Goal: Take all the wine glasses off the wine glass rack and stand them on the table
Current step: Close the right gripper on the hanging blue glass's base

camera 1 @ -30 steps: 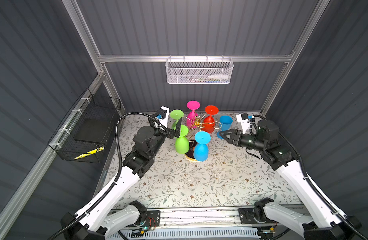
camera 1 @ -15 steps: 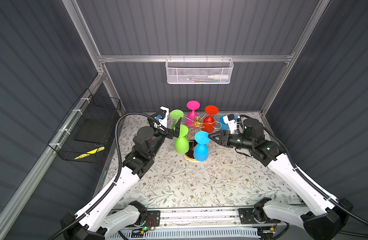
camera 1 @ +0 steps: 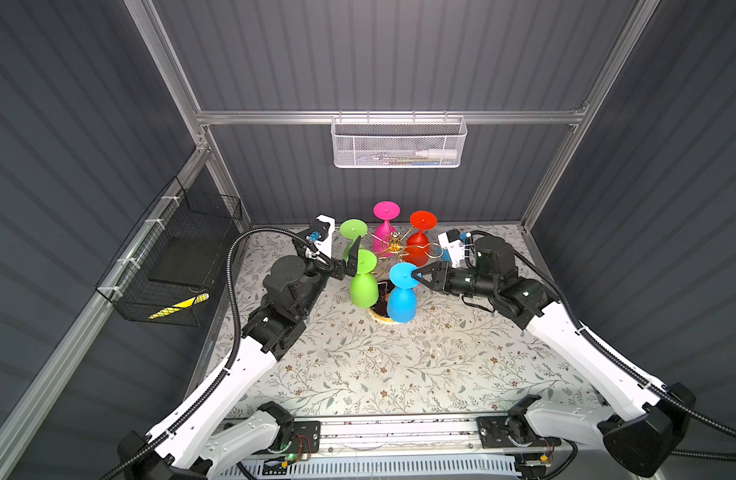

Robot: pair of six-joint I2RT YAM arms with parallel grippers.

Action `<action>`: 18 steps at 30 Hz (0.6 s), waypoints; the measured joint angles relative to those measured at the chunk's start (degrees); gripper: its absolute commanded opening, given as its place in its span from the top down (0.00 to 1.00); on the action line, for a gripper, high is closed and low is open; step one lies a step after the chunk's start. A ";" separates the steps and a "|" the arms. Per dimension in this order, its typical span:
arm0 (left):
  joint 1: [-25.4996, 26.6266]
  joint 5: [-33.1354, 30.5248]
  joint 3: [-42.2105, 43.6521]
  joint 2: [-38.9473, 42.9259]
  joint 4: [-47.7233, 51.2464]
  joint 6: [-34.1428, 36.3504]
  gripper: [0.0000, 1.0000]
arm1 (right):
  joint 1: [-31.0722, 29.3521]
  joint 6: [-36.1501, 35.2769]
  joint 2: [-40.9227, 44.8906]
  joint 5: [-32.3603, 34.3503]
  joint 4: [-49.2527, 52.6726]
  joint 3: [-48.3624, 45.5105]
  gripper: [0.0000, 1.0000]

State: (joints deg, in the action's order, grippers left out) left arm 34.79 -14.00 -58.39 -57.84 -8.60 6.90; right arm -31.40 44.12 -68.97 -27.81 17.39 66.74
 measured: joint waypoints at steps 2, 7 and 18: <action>0.00 -0.02 0.02 0.15 0.00 0.00 0.00 | 0.00 0.35 0.02 0.20 0.04 0.04 0.86; 0.00 -0.42 0.59 0.94 -0.04 0.00 0.01 | -0.09 1.07 0.26 0.17 -0.70 0.68 0.94; 0.00 -1.05 1.42 1.29 -0.02 0.02 0.00 | -0.31 4.04 1.11 0.61 -1.42 0.90 1.00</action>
State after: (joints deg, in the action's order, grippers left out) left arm 34.79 -15.05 -56.97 -56.55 -8.62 6.92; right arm -31.70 48.16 -67.85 -27.20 15.97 67.64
